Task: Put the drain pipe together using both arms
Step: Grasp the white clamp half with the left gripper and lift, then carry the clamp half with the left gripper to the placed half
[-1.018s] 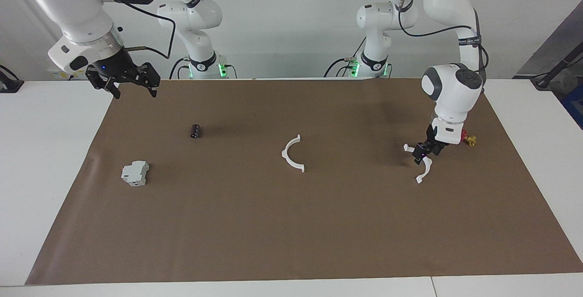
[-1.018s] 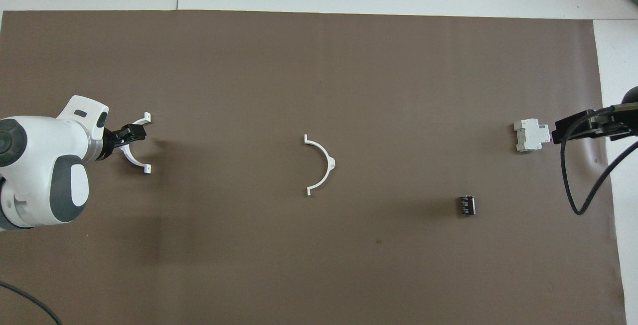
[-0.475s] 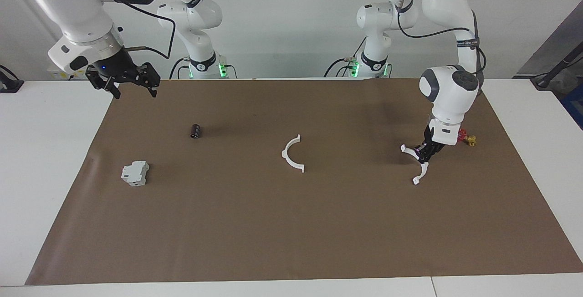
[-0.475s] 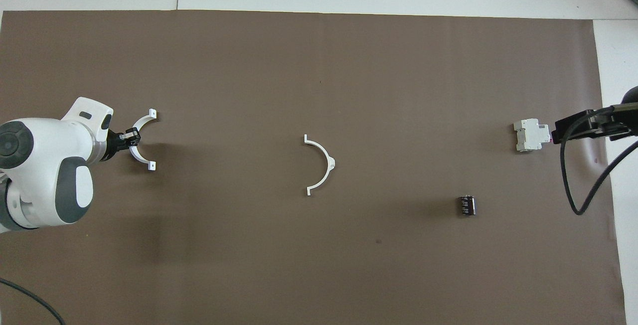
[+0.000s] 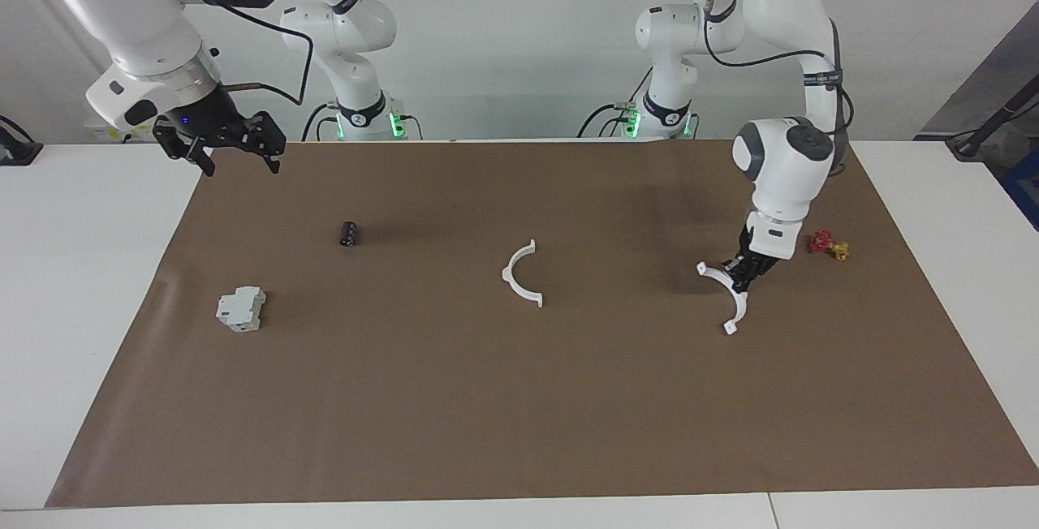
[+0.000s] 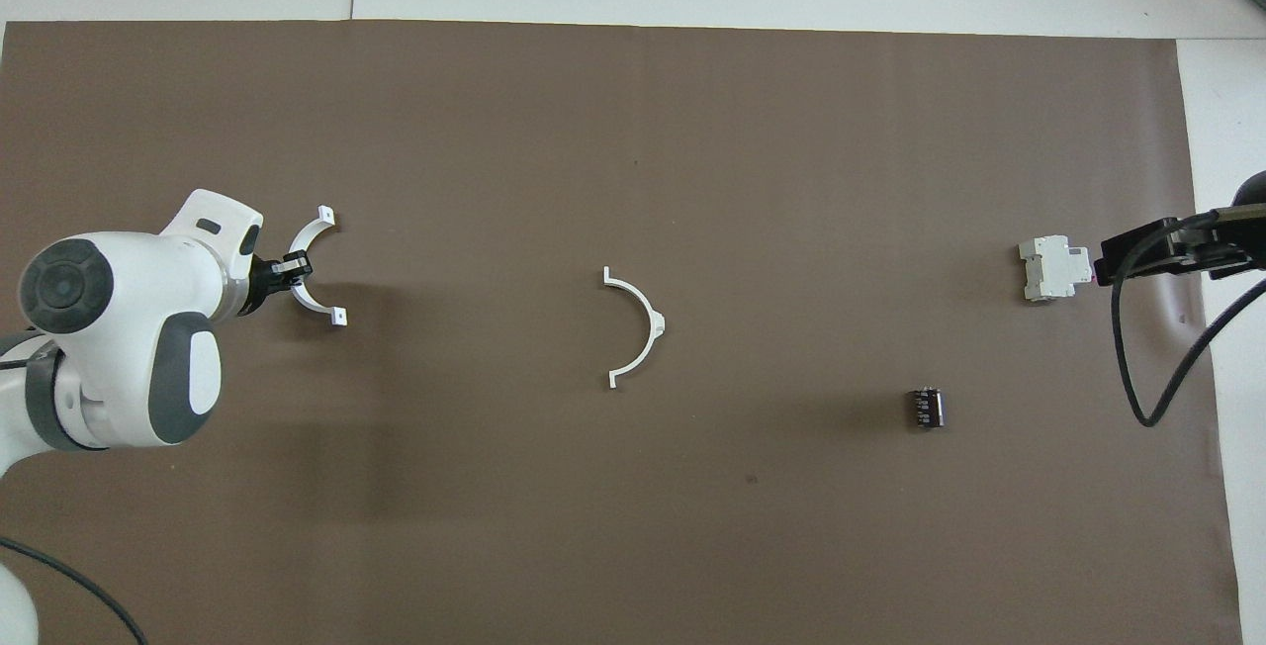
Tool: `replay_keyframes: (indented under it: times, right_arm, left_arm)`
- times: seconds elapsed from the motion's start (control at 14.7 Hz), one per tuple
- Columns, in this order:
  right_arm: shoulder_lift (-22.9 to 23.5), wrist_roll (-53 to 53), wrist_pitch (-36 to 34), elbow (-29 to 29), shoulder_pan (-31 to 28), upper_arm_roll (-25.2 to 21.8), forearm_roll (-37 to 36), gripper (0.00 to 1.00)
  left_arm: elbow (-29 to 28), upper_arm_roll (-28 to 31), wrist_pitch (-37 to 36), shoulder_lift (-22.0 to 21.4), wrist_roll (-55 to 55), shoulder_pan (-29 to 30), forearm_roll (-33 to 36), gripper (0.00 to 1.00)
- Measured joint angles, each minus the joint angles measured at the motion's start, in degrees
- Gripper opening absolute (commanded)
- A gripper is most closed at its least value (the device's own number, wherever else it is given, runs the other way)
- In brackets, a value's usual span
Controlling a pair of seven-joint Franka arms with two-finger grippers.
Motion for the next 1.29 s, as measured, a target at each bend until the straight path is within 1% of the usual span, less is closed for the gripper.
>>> replay_keyframes:
  times: [0.07,0.14,0.27,0.34,0.41,0.68,0.95,1.15,1.29]
  right_arm:
    - [0.00,0.00,0.00,0.00,0.00,0.00,0.00,1.00]
    - [0.00,0.00,0.00,0.00,0.00,0.00,0.00,1.00]
    - [0.00,0.00,0.00,0.00,0.00,0.00,0.00,1.00]
    - [0.00,0.00,0.00,0.00,0.00,0.00,0.00,1.00]
    - [0.00,0.00,0.00,0.00,0.00,0.00,0.00,1.00]
    - [0.00,0.00,0.00,0.00,0.00,0.00,0.00,1.00]
    - [0.00,0.00,0.00,0.00,0.00,0.00,0.00,1.00]
    - [0.00,0.00,0.00,0.00,0.00,0.00,0.00,1.00]
    - [0.00,0.00,0.00,0.00,0.00,0.00,0.00,1.00]
  left_arm:
    - [0.90,-0.07,-1.32,0.06,-3.24,-3.08,0.54,0.00]
    - [2.64,-0.14,-4.35,0.12,-7.31,-6.20,2.84,0.00]
    - [6.94,-0.28,-11.27,0.16,-18.97,-11.99,10.27,0.00]
    - [8.50,-0.31,-13.44,0.17,-24.09,-14.98,12.44,0.00]
    - [9.52,-0.34,-15.05,0.19,-27.72,-18.02,13.37,0.00]
    - [10.36,-0.31,-19.36,0.40,-34.25,-27.21,14.19,0.00]
    - [10.73,-0.30,-19.66,2.11,-39.42,-31.33,18.38,0.00]
    - [11.07,-0.22,-19.30,2.87,-41.38,-31.73,21.82,0.00]
    - [11.11,-0.13,-19.17,2.90,-41.95,-31.73,22.63,0.00]
